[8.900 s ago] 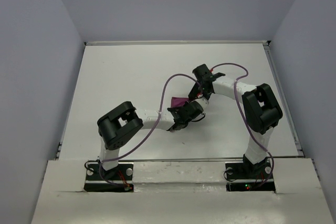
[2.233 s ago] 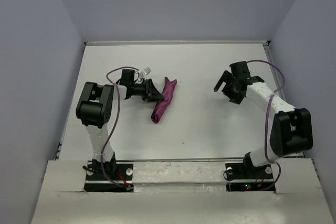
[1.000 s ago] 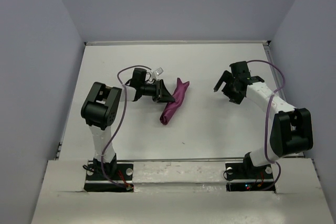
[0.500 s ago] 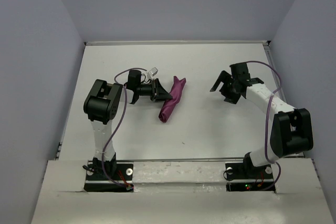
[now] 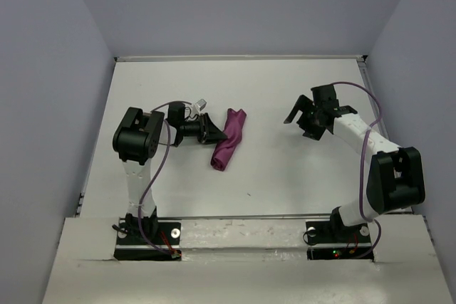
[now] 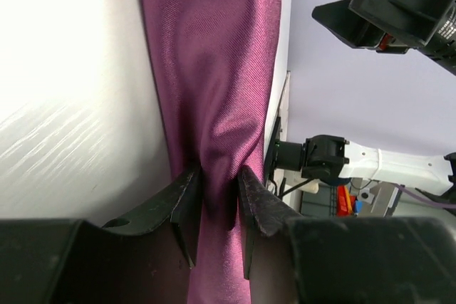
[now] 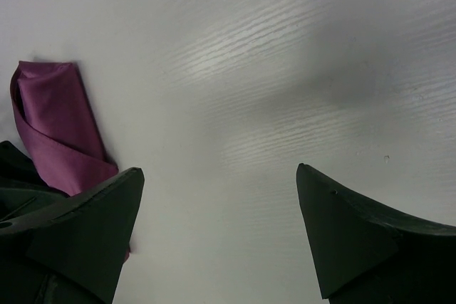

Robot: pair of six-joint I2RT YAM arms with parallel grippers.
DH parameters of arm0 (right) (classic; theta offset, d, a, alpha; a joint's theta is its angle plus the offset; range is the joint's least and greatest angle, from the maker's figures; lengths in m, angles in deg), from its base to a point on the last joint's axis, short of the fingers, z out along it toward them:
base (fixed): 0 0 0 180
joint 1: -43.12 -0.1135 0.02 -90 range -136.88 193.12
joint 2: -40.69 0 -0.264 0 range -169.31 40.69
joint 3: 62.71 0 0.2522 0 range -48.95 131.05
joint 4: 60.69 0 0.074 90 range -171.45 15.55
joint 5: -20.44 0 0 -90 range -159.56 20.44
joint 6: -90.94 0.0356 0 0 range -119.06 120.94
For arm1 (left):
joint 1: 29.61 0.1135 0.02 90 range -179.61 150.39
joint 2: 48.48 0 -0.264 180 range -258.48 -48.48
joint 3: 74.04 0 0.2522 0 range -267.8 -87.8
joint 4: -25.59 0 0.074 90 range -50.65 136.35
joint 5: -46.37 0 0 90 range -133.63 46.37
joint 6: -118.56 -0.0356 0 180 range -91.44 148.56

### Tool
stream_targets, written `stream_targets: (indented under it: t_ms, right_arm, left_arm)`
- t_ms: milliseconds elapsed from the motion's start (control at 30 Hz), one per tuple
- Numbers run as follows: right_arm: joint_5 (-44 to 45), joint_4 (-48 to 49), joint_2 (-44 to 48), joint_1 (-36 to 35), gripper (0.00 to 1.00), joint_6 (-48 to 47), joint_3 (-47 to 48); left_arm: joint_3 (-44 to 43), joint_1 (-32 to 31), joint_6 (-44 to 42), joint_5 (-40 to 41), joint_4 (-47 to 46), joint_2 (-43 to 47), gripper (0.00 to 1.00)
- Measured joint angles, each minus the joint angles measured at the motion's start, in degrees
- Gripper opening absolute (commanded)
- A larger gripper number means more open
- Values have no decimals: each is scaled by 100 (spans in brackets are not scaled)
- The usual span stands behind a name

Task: Fold the napkin, place the utensils inside, and roll it up
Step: Roll the napkin at the center of the board.

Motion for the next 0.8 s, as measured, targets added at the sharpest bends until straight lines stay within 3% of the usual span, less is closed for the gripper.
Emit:
stream_targets:
  t_ms: [100,267,433,633,800]
  right_arm:
    - [-2,0,0,0,94,0,0]
    - [-17,2,0,-13,94,0,0]
    - [-37,15,0,-39,94,0,0]
    - [-37,17,-13,-76,94,0,0]
    - [-37,20,-46,-116,94,0,2]
  left_arm:
    - [109,105,-11,13,-48,0,52]
    - [146,269,-118,76,179,151,71]
    - [-76,372,-791,387,1174,479,75]
    - [-1040,404,-2162,1392,3274,960,77]
    - [-1513,407,-2811,1976,4120,1464,77]
